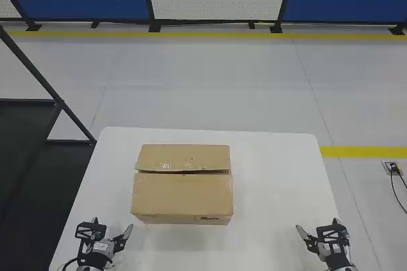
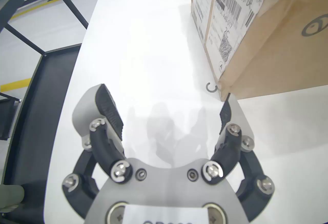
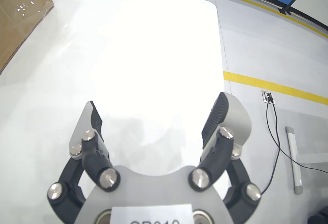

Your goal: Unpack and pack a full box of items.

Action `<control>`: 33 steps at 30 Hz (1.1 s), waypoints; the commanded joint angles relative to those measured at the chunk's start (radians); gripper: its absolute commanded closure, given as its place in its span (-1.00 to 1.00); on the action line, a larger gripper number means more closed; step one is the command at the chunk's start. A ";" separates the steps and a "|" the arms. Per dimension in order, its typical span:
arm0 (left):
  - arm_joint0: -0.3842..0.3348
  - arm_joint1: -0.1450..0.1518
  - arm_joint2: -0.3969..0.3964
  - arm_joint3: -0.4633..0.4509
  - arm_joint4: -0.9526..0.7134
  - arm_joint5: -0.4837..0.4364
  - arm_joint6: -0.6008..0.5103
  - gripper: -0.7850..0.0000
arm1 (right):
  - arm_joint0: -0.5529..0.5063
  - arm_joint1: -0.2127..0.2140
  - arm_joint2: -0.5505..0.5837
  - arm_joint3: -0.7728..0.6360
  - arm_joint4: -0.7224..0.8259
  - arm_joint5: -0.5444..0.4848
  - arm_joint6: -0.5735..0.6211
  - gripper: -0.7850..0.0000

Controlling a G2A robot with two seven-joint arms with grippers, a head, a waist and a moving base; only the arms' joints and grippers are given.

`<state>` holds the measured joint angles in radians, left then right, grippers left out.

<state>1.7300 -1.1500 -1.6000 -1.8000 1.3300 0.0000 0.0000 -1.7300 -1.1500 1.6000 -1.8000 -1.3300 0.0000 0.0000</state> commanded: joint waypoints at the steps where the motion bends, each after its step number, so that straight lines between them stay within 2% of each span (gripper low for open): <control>1: 0.000 0.000 0.000 0.000 0.000 0.000 0.000 -1.00 | 0.000 0.000 0.000 0.000 0.000 0.000 0.000 -1.00; 17: -0.002 0.000 0.002 -0.004 -0.001 -0.017 0.004 -1.00 | 0.001 0.000 -0.002 -0.003 0.002 -0.010 0.000 -1.00; 22: -0.007 0.002 -0.034 -0.001 -0.028 -0.060 0.045 -1.00 | -0.009 0.003 -0.002 -0.044 -0.025 -0.079 -0.019 -1.00; 29: 0.008 0.002 -0.077 -0.038 -0.072 -0.121 0.156 -1.00 | -0.037 0.003 0.007 -0.156 0.046 -0.173 -0.016 -1.00; 33: 0.017 0.005 -0.108 -0.054 -0.137 -0.208 0.131 -1.00 | -0.064 0.006 0.021 -0.251 0.053 -0.234 0.014 -1.00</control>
<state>1.7460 -1.1456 -1.7039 -1.8536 1.2021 -0.1922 0.1398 -1.7905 -1.1452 1.6171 -2.0360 -1.2663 -0.2239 0.0080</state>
